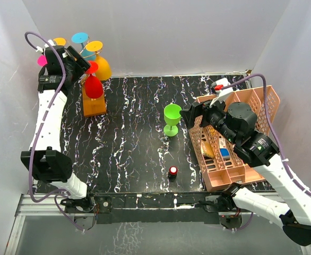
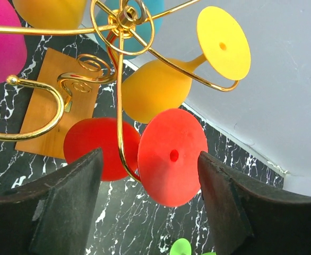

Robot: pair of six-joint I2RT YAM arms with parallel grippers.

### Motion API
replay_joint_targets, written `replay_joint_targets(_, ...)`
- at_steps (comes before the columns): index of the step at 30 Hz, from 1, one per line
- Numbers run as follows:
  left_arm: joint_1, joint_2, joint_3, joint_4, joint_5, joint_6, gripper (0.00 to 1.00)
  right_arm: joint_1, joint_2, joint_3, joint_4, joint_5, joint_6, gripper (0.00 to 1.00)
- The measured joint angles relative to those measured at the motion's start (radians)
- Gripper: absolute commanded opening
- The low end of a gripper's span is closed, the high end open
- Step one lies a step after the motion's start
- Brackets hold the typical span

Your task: Take the wine glass off the wine glass rack

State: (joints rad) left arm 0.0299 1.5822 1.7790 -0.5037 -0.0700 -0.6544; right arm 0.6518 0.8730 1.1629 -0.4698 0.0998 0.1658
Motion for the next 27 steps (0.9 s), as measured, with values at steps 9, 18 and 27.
replay_joint_targets(9, 0.000, 0.053, 0.012, -0.013, -0.007, -0.055, 0.60, 0.000, 0.007, 0.000, -0.001, 0.007, -0.008, 0.99)
replay_joint_targets(18, -0.002, 0.059, 0.022, -0.018, -0.014, -0.075, 0.54, 0.000, 0.007, 0.000, -0.001, 0.014, -0.008, 0.99)
replay_joint_targets(27, -0.002, 0.031, 0.002, -0.025, -0.048, -0.074, 0.46, 0.000, 0.017, 0.000, -0.002, 0.014, -0.007, 0.99)
